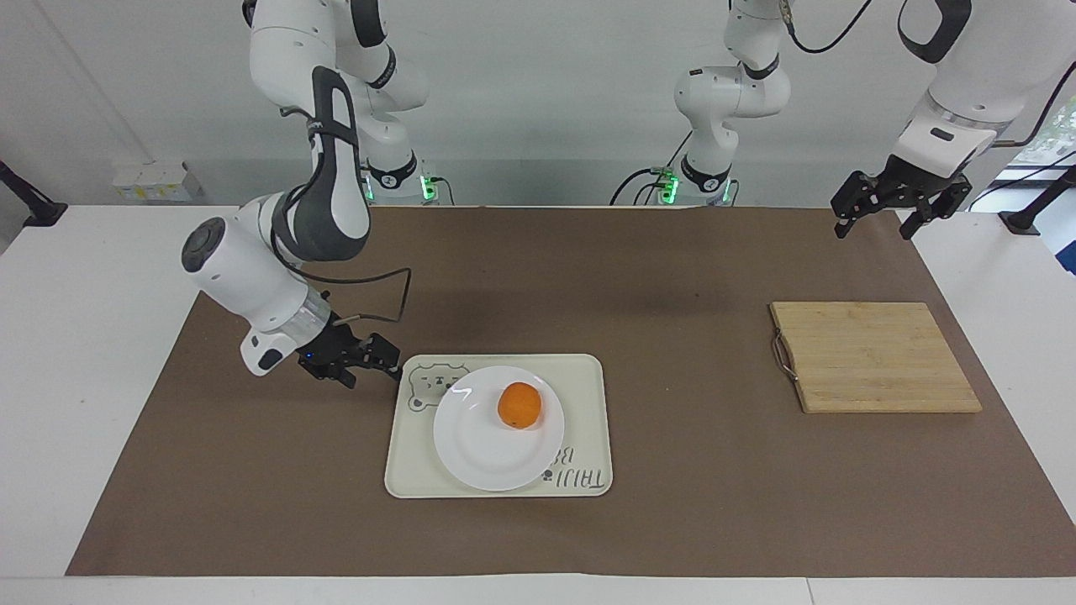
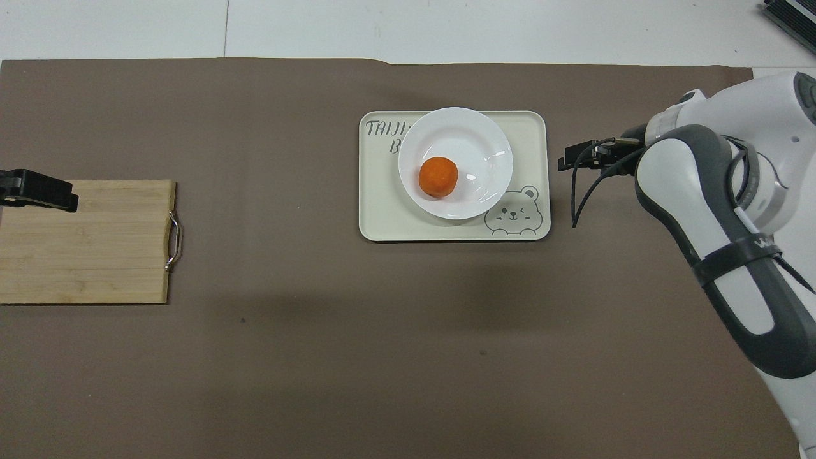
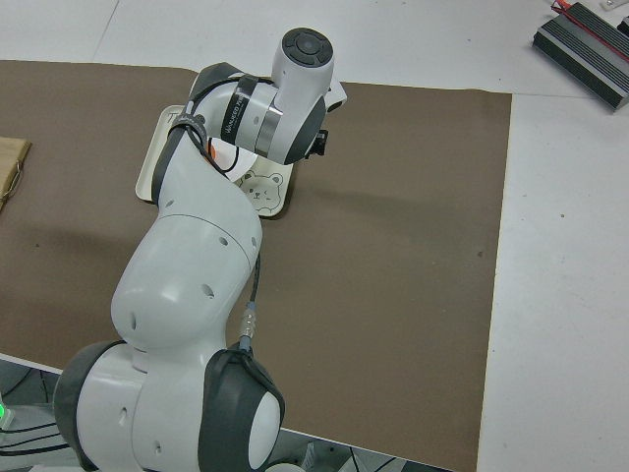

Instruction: Place orange and plate with both arms

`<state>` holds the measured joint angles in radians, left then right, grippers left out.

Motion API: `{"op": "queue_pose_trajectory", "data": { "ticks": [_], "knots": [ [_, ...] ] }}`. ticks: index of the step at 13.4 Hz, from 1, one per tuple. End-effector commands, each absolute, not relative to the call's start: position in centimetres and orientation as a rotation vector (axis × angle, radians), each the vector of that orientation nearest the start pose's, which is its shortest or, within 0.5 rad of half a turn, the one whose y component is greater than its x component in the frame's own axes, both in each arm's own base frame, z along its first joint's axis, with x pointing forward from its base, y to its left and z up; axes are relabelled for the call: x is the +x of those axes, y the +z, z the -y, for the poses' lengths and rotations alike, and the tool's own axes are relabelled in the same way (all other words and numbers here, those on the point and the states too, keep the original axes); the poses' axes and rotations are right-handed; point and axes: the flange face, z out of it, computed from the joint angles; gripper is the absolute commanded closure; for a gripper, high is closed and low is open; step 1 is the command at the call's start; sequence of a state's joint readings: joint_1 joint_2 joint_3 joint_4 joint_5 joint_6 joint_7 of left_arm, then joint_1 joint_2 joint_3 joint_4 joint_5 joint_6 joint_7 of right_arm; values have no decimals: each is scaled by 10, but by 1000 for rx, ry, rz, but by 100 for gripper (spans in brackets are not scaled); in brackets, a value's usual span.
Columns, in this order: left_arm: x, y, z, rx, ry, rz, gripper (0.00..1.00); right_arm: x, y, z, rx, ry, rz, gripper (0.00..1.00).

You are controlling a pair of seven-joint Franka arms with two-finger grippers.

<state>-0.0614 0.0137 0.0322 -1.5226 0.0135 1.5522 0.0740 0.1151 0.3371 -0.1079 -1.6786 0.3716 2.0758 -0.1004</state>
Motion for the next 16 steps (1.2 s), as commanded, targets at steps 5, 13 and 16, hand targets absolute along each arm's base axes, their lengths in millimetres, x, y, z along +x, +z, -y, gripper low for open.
{"op": "queue_pose_trajectory", "data": {
  "ticks": [5, 13, 16],
  "knots": [
    [549, 639, 12, -3129, -24, -165, 0, 614, 507, -12, -3045, -70, -42, 0],
    [548, 661, 13, -3132, -86, -166, 0, 560, 624, 25, -3096, -5, -62, 0],
    [539, 664, 12, -3136, -39, -156, 0, 546, 648, 29, -3145, 67, -56, 0]
  ]
}}
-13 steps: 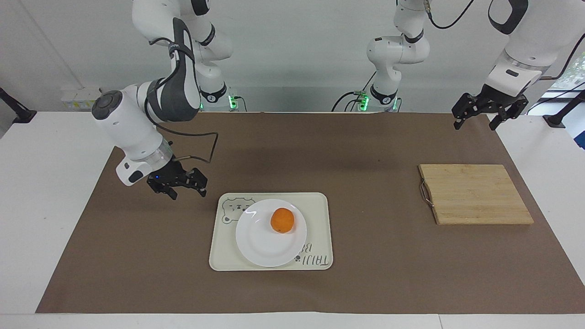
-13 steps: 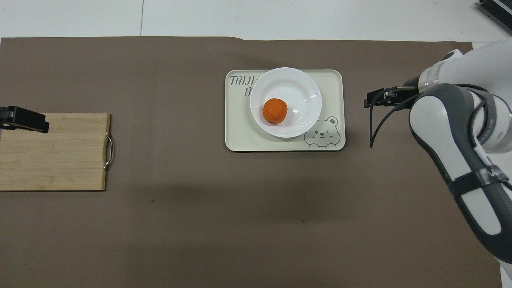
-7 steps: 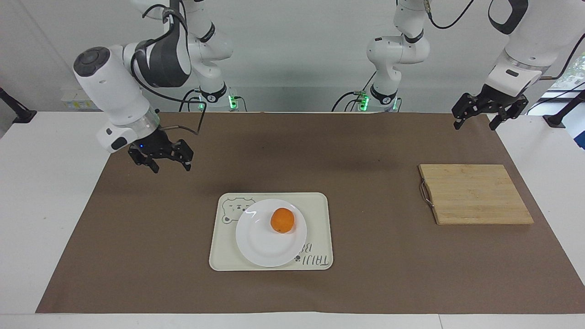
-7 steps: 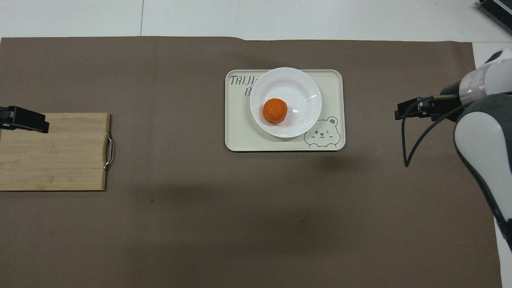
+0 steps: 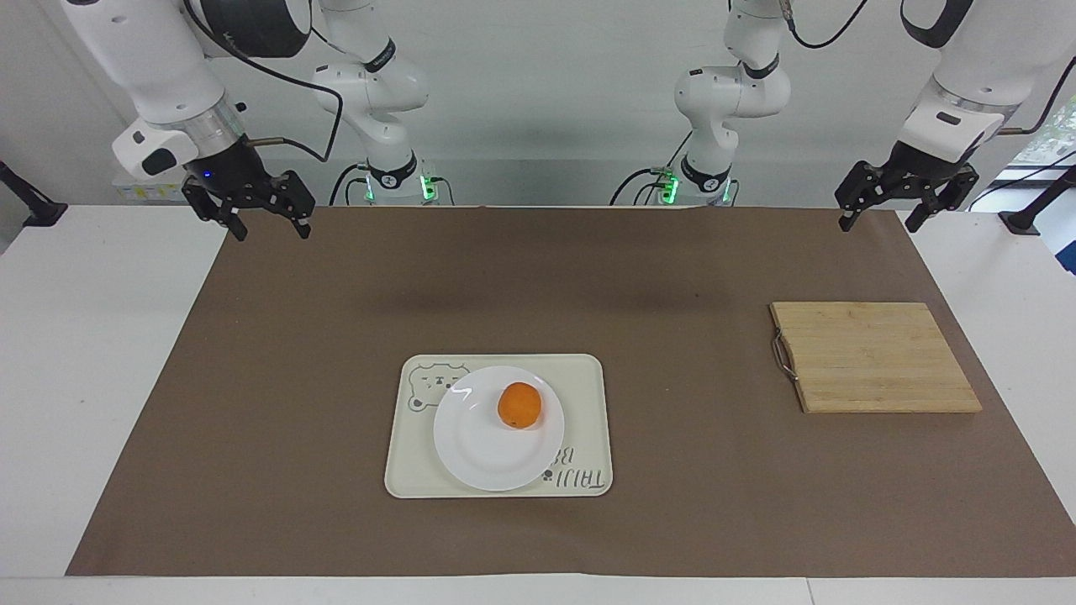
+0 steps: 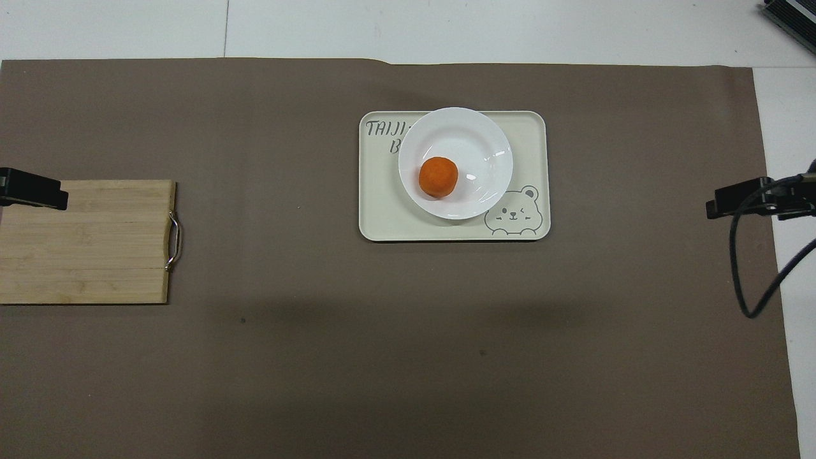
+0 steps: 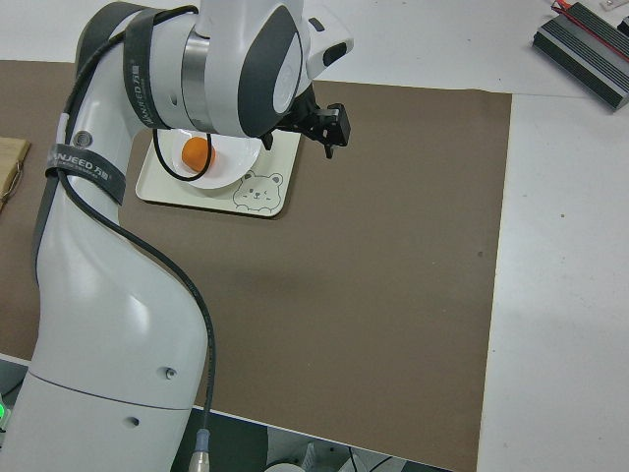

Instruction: Place orange and plate with both arms

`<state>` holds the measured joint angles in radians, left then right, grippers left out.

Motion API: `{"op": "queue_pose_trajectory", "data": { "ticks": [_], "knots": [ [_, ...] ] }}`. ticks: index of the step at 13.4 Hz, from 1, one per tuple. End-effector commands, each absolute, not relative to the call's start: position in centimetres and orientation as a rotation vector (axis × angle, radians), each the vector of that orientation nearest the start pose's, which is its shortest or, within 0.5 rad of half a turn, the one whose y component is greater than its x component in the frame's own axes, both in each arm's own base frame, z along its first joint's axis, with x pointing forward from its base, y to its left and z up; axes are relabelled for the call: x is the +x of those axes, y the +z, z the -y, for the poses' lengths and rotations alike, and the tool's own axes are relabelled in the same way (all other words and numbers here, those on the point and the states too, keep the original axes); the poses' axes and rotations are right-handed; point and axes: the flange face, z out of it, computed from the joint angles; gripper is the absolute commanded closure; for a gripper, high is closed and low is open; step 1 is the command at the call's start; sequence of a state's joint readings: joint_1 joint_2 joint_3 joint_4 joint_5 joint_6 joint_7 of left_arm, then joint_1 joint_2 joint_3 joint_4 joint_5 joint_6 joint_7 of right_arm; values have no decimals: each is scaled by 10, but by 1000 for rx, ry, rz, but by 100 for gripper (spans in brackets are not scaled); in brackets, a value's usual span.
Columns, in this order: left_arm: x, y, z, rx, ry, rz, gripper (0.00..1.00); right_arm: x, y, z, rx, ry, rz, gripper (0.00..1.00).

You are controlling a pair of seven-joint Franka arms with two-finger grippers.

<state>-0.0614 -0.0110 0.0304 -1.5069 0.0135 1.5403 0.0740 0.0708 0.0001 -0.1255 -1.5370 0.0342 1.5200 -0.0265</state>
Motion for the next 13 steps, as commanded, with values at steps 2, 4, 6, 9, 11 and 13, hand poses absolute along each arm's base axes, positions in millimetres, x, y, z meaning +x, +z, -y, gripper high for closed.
{"op": "queue_pose_trajectory", "data": {
  "ticks": [2, 4, 6, 9, 11, 13],
  "knots": [
    [536, 664, 11, -3136, -10, -151, 0, 527, 676, 30, -3146, 28, -55, 0],
    [531, 664, 11, -3139, 0, -104, 0, 515, 681, 27, -3147, 6, -48, 0],
    [532, 664, 11, -3140, -2, -87, 0, 508, 674, 28, -3139, 20, -49, 0],
    [531, 664, 11, -3140, 5, -87, 0, 509, 673, 27, -3130, 20, -47, 0],
    [531, 664, 11, -3140, 5, -87, 0, 509, 673, 26, -3128, 20, -47, 0],
    [530, 664, 10, -3140, 12, -84, 0, 508, 673, 29, -3138, 23, -46, 0]
  ]
}}
